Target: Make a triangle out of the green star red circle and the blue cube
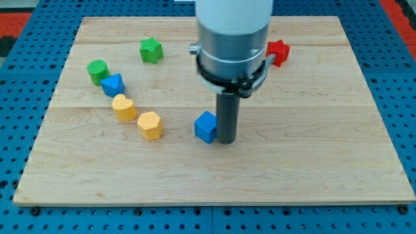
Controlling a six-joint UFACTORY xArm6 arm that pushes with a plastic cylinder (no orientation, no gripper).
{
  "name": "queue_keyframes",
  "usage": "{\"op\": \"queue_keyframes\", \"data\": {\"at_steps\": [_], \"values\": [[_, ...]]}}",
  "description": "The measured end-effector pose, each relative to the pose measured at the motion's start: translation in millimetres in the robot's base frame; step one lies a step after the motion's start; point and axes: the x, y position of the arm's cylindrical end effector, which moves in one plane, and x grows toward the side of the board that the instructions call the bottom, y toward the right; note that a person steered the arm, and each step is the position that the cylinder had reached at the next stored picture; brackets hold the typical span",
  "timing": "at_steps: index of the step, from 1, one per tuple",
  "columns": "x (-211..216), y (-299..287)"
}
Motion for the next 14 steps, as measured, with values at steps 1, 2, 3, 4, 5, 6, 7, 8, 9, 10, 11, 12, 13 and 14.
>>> {"op": "queue_keyframes", "data": {"at_steps": [1, 2, 3, 4, 5, 6, 7, 8, 9, 10, 11, 12, 13, 14], "values": [[-6.4, 11.7], [54.5, 4.9], [45.2, -68.3], [5.9, -76.9], [-17.9, -47.0], [1.0, -54.0], [23.4, -25.8], [-3.9, 10.9], [-40.7, 2.7], [-47.1, -11.0], [-94.8, 14.1], [-175.8, 19.2], [-208.5, 51.6], [-229.0, 74.4]]}}
